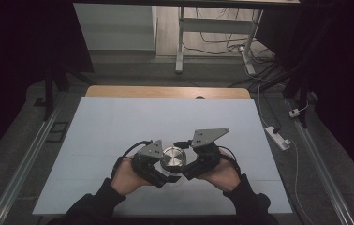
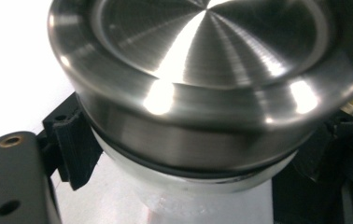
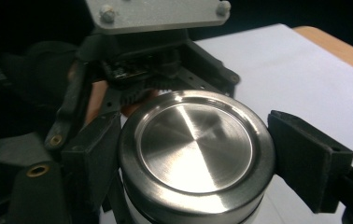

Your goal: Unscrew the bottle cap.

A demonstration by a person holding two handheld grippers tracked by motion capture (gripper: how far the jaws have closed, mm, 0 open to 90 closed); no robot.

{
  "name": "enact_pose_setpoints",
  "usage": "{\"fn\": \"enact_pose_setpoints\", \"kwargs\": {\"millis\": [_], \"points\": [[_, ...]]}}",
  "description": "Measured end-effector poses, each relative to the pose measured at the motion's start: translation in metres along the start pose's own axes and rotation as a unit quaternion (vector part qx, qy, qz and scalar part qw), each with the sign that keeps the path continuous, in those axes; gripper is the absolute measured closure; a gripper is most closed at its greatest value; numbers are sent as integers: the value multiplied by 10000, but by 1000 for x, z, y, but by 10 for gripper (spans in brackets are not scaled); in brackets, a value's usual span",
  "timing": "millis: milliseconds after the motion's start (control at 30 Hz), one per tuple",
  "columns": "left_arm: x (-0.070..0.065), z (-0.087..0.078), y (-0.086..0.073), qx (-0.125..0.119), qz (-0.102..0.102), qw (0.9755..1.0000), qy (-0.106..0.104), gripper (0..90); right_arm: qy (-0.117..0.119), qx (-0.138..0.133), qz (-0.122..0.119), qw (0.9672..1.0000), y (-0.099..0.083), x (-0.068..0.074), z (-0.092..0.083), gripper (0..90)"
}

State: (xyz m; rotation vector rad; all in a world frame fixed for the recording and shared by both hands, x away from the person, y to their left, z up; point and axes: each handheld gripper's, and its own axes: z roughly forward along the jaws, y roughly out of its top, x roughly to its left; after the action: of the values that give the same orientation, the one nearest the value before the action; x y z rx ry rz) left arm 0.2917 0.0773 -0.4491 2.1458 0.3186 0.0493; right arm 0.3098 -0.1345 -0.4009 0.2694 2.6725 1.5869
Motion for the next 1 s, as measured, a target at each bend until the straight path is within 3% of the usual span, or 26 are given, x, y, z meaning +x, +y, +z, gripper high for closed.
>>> {"fn": "enact_pose_setpoints", "kwargs": {"millis": [67, 133, 200, 233, 267, 300, 367, 467, 533, 567, 600, 700, 767, 867, 967, 1000], "points": [[-1, 0, 1, 8, 63, 10000, -22, 157, 253, -50, -74, 9996, -1, -4, -2, 199], [-1, 0, 2, 3, 25, 10000, 10, 157, 289, -95, -67, 9995, -2, -5, -3, 192], [-1, -1, 1, -10, -106, 9998, 164, 157, -140, -59, 12, 9999, 1, 2, -3, 88], [-1, -1, 1, -10, -106, 9998, 164, 157, -140, -59, 12, 9999, 1, 2, -3, 88], [1, -2, 1, 3, -134, 9997, 225, 157, -396, -37, 68, 9992, 5, 8, -4, 68], [1, -2, 1, -9, -208, 9994, 294, 157, -396, -37, 68, 9992, 5, 8, -4, 68], [3, -3, 0, -7, -319, 9985, 436, 157, -618, -30, 179, 9979, 8, 13, -3, 57], [4, -3, -1, 31, -425, 9972, 611, 157, -1042, 14, 267, 9942, 9, 20, 0, 59], [5, -2, -1, 24, -497, 9964, 682, 157, -1331, 54, 287, 9907, 8, 21, 5, 69], [5, -2, -2, 28, -525, 9962, 700, 157, -1556, 106, 329, 9872, 6, 21, 10, 111], [5, -1, -2, 38, -535, 9960, 719, 157, -1611, 79, 346, 9863, 5, 21, 12, 117], [3, 2, -1, 120, -515, 9953, 811, 157, -1590, 29, 377, 9866, 3, 22, 16, 172], [3, 3, -1, 153, -499, 9951, 836, 157, -1684, 16, 380, 9850, 2, 23, 18, 193], [3, 2, -1, 160, -479, 9957, 778, 157, -1661, 13, 441, 9851, 2, 23, 18, 197], [3, 1, -1, 139, -424, 9970, 639, 157, -1478, 38, 361, 9884, 2, 20, 16, 198], [3, 1, -1, 116, -395, 9976, 561, 157, -1238, 10, 262, 9920, 2, 17, 13, 199]]}}
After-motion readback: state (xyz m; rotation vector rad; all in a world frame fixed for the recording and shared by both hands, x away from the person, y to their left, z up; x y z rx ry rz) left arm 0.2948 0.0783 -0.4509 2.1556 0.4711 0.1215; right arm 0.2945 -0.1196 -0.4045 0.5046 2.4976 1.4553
